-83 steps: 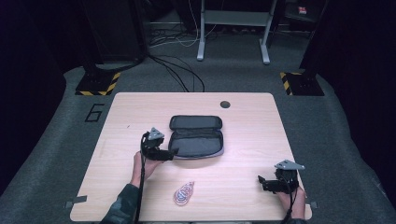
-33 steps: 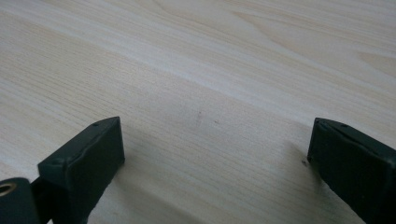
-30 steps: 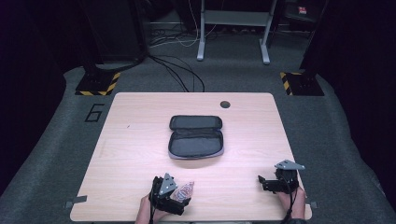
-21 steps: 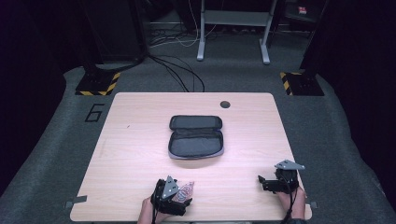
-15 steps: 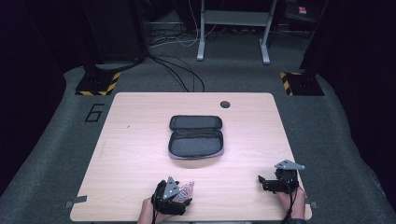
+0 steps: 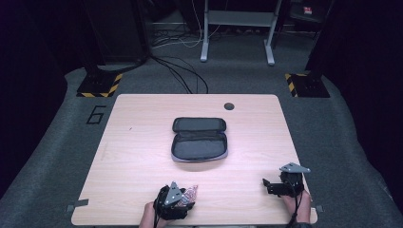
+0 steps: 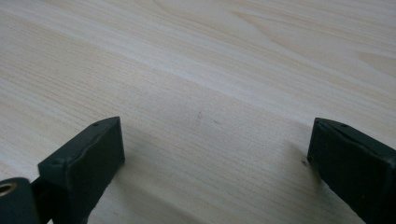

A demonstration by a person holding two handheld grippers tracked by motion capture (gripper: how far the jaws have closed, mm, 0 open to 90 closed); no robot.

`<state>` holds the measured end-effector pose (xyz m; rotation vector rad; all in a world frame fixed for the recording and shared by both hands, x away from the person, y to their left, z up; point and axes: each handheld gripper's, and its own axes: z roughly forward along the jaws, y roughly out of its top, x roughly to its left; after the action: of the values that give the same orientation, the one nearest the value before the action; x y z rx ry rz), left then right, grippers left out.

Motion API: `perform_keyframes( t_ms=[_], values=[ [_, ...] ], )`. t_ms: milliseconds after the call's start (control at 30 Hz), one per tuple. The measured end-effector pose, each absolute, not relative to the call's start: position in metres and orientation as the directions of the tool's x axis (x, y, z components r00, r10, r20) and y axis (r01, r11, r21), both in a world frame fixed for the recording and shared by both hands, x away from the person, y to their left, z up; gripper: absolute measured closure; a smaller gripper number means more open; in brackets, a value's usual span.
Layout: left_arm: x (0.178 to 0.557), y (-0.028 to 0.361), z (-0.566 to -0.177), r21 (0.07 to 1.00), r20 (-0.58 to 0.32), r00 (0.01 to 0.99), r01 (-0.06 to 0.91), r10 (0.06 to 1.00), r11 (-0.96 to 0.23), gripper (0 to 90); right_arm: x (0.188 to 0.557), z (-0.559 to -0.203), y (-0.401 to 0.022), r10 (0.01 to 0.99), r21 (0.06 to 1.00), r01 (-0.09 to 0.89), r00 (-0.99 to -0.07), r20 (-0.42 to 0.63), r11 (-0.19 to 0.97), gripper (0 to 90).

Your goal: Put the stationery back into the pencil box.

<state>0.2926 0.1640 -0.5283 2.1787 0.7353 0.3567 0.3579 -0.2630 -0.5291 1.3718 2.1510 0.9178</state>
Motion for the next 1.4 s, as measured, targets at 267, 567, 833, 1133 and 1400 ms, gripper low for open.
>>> perform_keyframes(
  t_ms=[267, 567, 833, 1133, 1400],
  values=[
    [0.293, 0.17, -0.525, 0.784, 0.007, 0.786, 0.38, 0.618, -0.491, 39.5, 0.358, -0.529, -0.263, 0.908, 0.724, 0.625, -0.419, -0.003, 0.291, 3.3],
    [0.298, 0.183, -0.518, 0.801, 0.008, 0.763, 0.382, 0.646, -0.461, 39.5, 0.358, -0.529, -0.263, 0.908, 0.724, 0.625, -0.42, -0.004, 0.292, 3.3],
    [0.304, 0.191, -0.505, 0.812, 0.013, 0.77, 0.364, 0.638, -0.456, 39.5, 0.358, -0.529, -0.263, 0.908, 0.724, 0.625, -0.419, -0.004, 0.292, 3.3],
    [0.315, 0.197, -0.493, 0.818, 0.018, 0.762, 0.361, 0.648, -0.447, 39.5, 0.358, -0.529, -0.263, 0.908, 0.724, 0.626, -0.419, -0.003, 0.291, 3.3],
    [0.33, 0.201, -0.477, 0.826, 0.03, 0.752, 0.352, 0.659, -0.44, 39.5, 0.358, -0.529, -0.263, 0.908, 0.724, 0.625, -0.42, -0.004, 0.292, 3.3]
  ],
)
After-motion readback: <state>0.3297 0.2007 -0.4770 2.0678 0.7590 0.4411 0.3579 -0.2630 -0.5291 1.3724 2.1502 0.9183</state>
